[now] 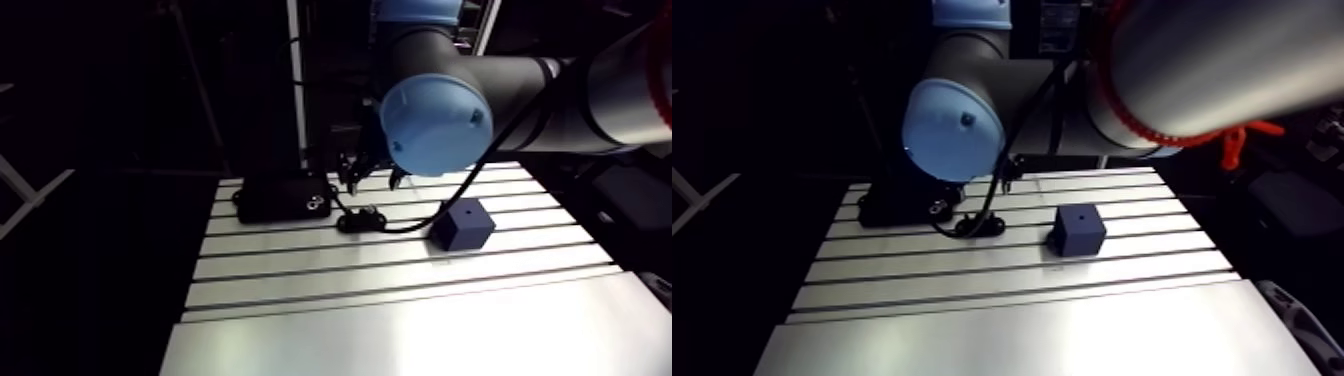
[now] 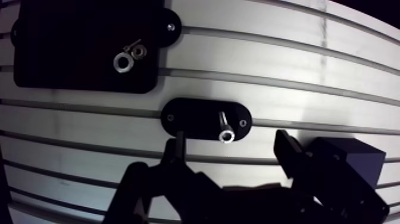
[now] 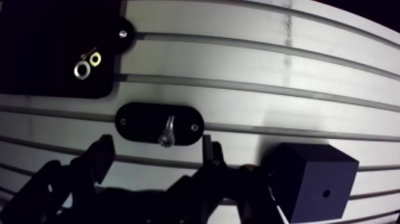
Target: Pick up the M10 bolt and insert it into the hole until fully seated.
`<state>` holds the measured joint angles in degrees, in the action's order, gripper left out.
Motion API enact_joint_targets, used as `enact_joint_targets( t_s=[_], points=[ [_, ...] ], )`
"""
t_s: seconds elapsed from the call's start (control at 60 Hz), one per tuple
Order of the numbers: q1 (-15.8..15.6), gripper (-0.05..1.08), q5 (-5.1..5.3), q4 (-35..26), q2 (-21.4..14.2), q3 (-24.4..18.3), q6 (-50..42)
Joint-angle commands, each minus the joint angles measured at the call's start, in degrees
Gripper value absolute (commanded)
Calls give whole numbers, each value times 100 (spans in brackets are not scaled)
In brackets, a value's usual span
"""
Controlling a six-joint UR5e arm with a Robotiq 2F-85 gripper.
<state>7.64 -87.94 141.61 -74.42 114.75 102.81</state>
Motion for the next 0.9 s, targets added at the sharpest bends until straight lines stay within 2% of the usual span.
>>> enact_joint_targets(
  t_s=[0.017,0.9],
  points=[
    [0,25,-8,99,73,34,-10],
    [8,38,-25,127,186,158,-37]
  ],
)
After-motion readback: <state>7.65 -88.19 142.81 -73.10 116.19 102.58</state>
